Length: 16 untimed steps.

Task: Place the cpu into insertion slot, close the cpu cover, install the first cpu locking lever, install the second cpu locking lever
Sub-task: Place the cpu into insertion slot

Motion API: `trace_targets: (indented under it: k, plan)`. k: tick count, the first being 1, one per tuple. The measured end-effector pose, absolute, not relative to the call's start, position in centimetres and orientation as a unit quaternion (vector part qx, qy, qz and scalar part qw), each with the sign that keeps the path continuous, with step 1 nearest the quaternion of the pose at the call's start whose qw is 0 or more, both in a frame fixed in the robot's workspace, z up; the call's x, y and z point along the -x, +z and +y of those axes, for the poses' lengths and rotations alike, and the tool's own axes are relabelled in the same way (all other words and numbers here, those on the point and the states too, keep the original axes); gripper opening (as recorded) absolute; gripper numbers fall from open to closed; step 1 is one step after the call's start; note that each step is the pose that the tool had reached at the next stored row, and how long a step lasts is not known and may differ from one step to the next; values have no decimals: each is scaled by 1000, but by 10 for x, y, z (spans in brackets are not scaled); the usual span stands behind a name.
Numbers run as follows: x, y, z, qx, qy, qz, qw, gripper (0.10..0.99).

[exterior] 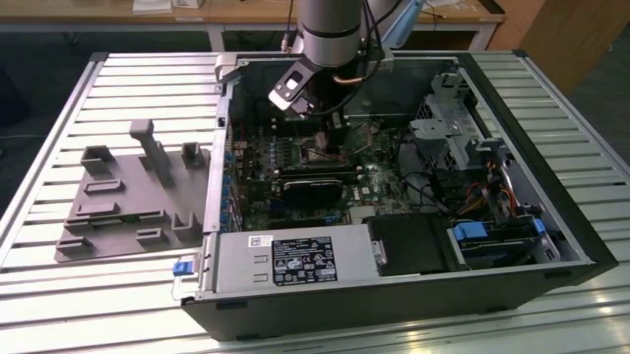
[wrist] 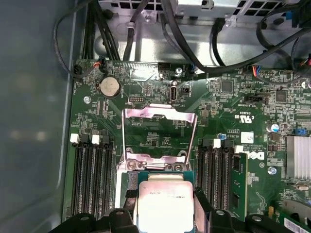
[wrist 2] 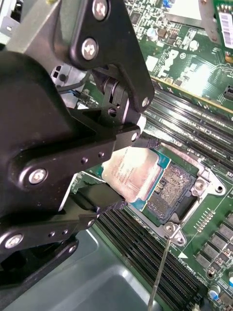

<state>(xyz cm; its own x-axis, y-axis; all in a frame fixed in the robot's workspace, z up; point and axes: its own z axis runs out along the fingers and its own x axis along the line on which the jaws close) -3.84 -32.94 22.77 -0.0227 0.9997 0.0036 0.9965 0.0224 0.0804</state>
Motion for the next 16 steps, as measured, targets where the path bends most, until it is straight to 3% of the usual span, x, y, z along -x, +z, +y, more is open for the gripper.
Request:
trace_targets:
  k: [16]
  plan:
    - [47,213,-325,-704,30,709,27,537]
